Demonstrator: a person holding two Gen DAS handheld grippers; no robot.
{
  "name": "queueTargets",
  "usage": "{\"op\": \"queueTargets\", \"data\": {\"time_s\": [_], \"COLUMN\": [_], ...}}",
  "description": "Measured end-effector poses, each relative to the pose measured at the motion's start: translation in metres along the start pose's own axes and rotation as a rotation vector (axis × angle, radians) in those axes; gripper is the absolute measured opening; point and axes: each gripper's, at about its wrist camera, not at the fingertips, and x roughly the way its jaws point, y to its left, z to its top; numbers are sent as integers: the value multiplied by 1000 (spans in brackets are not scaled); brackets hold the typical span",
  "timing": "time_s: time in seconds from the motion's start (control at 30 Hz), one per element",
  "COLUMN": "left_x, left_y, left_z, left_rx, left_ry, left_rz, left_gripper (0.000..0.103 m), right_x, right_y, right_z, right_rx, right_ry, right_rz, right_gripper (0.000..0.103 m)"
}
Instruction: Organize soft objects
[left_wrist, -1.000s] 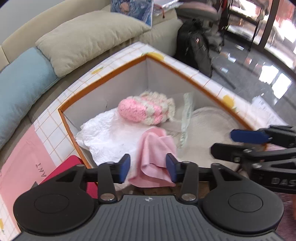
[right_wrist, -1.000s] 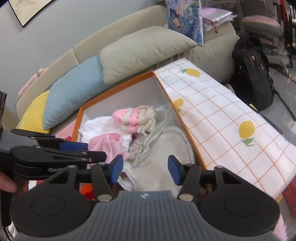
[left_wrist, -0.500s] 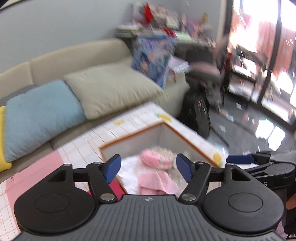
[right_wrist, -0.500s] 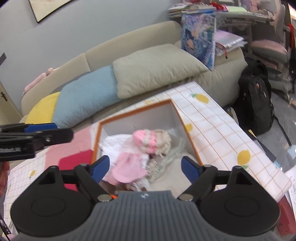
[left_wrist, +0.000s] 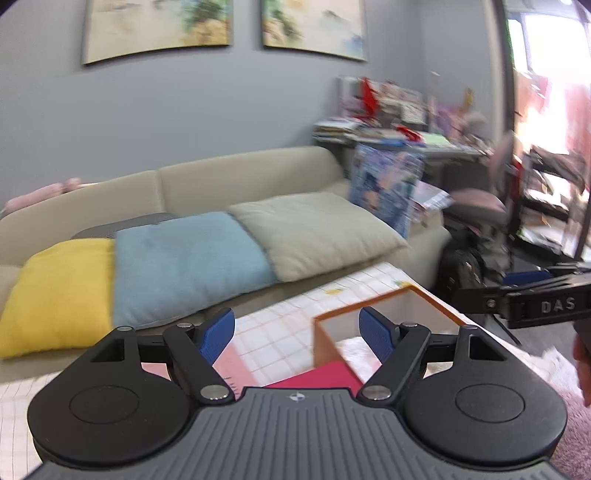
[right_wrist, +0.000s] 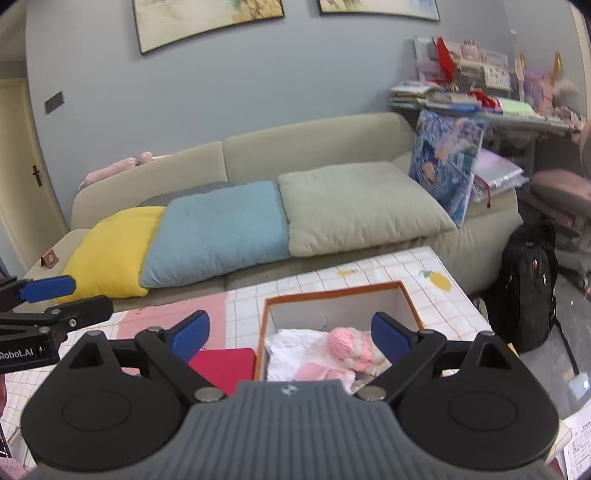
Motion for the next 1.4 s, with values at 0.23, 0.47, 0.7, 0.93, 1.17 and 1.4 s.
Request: {"op": "queueTargets", "data": {"time_s": [0.23, 0.47, 0.7, 0.93, 1.17, 1.4], "left_x": [-12, -23, -27, -28, -28, -31], "left_y": [25, 28, 23, 22, 16, 15], "left_z": [-21, -58, -83, -89, -87, -85], "left_rx": [-128, -137, -158, -186, -174, -168], "left_ry": [82, 148, 259, 305, 314, 308], "left_rz": [34, 145, 164, 157, 156, 161], "left_gripper": [90, 90, 90, 90, 90, 90], "right_x": [-8, -9, -8, -8, -9, -11], "right_y": [33, 51, 61, 59, 54, 55], "right_z": [-22, -50, -82, -87, -87, -87], "right_rx": [-97, -84, -84, -72, -51, -51], "right_ry": [7, 101, 179, 192, 186, 181], "right_rz": [-27, -45, -56, -78, -83, -78], "right_gripper": [96, 96, 96, 96, 96, 96]}}
